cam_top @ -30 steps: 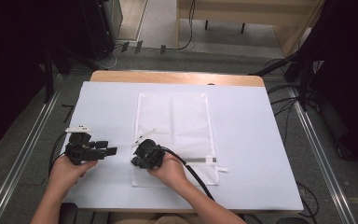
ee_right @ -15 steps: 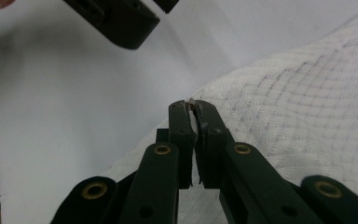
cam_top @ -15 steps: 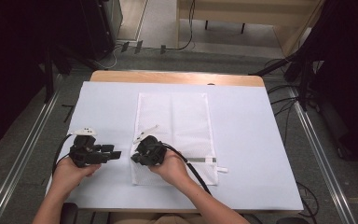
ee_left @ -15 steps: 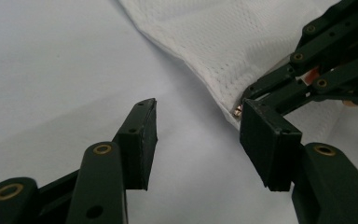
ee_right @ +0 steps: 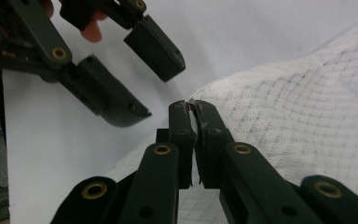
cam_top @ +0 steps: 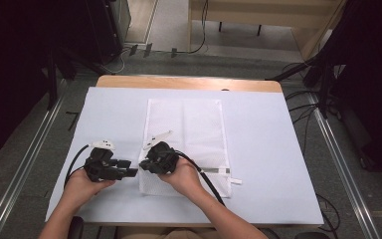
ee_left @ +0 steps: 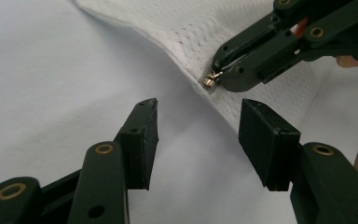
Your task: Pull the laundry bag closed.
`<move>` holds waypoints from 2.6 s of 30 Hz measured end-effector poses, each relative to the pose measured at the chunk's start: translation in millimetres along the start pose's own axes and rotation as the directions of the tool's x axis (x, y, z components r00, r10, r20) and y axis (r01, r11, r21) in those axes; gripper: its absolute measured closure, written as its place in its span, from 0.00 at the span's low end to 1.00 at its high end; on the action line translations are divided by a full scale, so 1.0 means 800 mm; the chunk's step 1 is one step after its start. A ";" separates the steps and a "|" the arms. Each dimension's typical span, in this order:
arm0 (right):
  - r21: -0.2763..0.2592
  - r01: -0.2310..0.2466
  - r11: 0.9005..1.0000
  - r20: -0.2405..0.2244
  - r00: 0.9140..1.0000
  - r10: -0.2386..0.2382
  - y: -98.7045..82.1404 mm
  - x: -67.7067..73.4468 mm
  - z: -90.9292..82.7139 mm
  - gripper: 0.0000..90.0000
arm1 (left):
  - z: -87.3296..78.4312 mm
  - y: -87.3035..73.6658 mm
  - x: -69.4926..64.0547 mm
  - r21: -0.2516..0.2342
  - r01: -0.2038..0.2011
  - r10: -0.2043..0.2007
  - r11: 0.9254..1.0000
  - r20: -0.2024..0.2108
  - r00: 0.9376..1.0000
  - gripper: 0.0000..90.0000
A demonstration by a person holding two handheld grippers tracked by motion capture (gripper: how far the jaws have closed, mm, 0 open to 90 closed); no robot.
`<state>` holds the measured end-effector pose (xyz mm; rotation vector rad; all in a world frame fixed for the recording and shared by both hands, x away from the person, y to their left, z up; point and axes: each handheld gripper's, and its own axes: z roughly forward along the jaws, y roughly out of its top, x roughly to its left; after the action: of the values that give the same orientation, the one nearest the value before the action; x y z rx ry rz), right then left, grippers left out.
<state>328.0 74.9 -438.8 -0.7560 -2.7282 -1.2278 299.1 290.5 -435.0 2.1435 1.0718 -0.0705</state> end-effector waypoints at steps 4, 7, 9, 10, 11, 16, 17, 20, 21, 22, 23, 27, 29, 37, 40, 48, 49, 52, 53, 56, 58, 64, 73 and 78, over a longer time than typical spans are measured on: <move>-0.012 -0.006 1.000 -0.003 1.000 0.006 0.002 0.000 -0.003 0.98 | 0.004 0.001 -0.001 0.012 -0.004 0.004 1.000 0.008 1.000 0.53; -0.021 -0.001 1.000 -0.001 1.000 0.001 0.004 0.001 -0.004 0.98 | 0.007 0.003 -0.003 0.014 -0.003 0.003 1.000 0.020 1.000 0.53; -0.022 -0.002 1.000 -0.003 1.000 0.001 0.005 0.002 -0.005 0.98 | 0.011 0.004 -0.004 0.029 -0.011 0.011 1.000 0.024 1.000 0.53; -0.022 -0.002 1.000 -0.001 1.000 0.002 0.005 0.003 -0.005 0.98 | 0.013 0.005 -0.005 0.037 -0.015 0.014 0.999 0.027 1.000 0.54; -0.026 -0.003 1.000 -0.005 1.000 0.003 0.006 0.003 -0.006 0.98 | 0.015 0.006 -0.006 0.040 -0.018 0.017 0.999 0.026 1.000 0.54; -0.036 0.004 0.999 -0.013 1.000 -0.004 0.007 0.006 -0.010 0.98 | 0.019 0.007 -0.006 0.054 -0.014 0.013 0.998 0.023 1.000 0.58; -0.038 0.002 0.999 -0.015 1.000 -0.003 0.007 0.007 -0.011 0.98 | 0.019 0.007 -0.005 0.054 -0.012 0.011 0.998 0.018 1.000 0.60; -0.044 -0.001 0.999 -0.032 1.000 -0.001 0.007 0.007 -0.013 0.98 | 0.018 0.007 -0.005 0.046 -0.007 0.006 0.999 0.016 1.000 0.66; -0.043 -0.002 0.999 -0.033 0.999 0.001 0.007 0.007 -0.013 0.98 | 0.018 0.008 -0.005 0.043 -0.006 0.005 0.999 0.018 1.000 0.67; -0.042 -0.002 0.999 -0.033 0.999 0.000 0.007 0.008 -0.013 0.98 | 0.018 0.008 -0.004 0.041 -0.008 0.007 0.999 0.020 1.000 0.68; -0.041 0.000 0.999 -0.035 0.999 -0.002 0.007 0.008 -0.013 0.98 | 0.018 0.008 -0.004 0.039 -0.010 0.010 0.999 0.019 1.000 0.69; -0.045 -0.001 0.999 -0.048 0.999 -0.001 0.006 0.008 -0.013 0.98 | 0.018 0.008 -0.003 0.036 -0.013 0.013 0.999 0.021 1.000 0.75; -0.046 -0.002 0.999 -0.055 0.999 -0.001 0.006 0.008 -0.014 0.98 | 0.017 0.008 -0.003 0.034 -0.017 0.016 0.999 0.025 1.000 0.78; -0.035 0.004 0.999 -0.065 0.998 -0.006 0.005 0.007 -0.014 0.98 | 0.016 0.008 -0.006 0.044 -0.039 0.037 0.998 0.039 0.999 0.94; -0.034 0.007 0.999 -0.061 0.998 -0.009 0.005 0.006 -0.013 0.98 | 0.015 0.009 -0.007 0.046 -0.039 0.037 0.998 0.038 0.999 0.97; -0.030 -0.003 1.000 -0.063 0.998 0.002 0.003 0.001 -0.011 0.98 | 0.014 0.010 -0.007 0.050 -0.032 0.030 0.998 0.045 0.999 0.99; -0.028 -0.005 1.000 -0.062 0.998 0.003 0.002 0.001 -0.010 0.98 | 0.014 0.010 -0.007 0.050 -0.031 0.029 0.998 0.045 0.999 0.99; -0.029 -0.002 1.000 -0.061 0.998 0.000 0.000 0.000 -0.008 0.98 | 0.014 0.009 -0.007 0.054 -0.031 0.029 0.998 0.043 0.999 0.99; -0.028 -0.002 1.000 -0.060 0.998 0.001 0.000 -0.001 -0.008 0.98 | 0.014 0.009 -0.008 0.055 -0.031 0.029 0.998 0.042 0.999 0.99; -0.027 -0.013 1.000 -0.068 0.998 0.011 -0.003 -0.004 -0.008 0.98 | 0.013 0.010 -0.008 0.058 -0.032 0.029 0.998 0.043 0.999 0.99; -0.030 -0.008 1.000 -0.068 0.998 0.006 -0.005 -0.005 -0.008 0.98 | 0.011 0.009 -0.008 0.055 -0.037 0.035 0.998 0.040 0.999 0.99; -0.028 -0.017 0.999 -0.064 0.998 0.015 -0.006 -0.004 -0.007 0.99 | 0.013 0.010 -0.008 0.072 -0.046 0.044 0.996 0.037 0.998 0.99; -0.018 0.017 1.000 -0.068 0.997 -0.019 -0.005 -0.001 -0.008 0.98 | 0.012 0.009 -0.005 0.063 -0.045 0.043 0.997 0.044 0.998 0.90; -0.016 0.022 1.000 -0.079 0.997 -0.023 -0.005 0.001 -0.008 0.98 | 0.012 0.010 -0.005 0.063 -0.043 0.040 0.997 0.057 0.998 0.96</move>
<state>324.8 68.2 -437.4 -0.6646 -2.6741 -1.2558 304.6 278.3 -436.3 2.2070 1.0051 -0.1462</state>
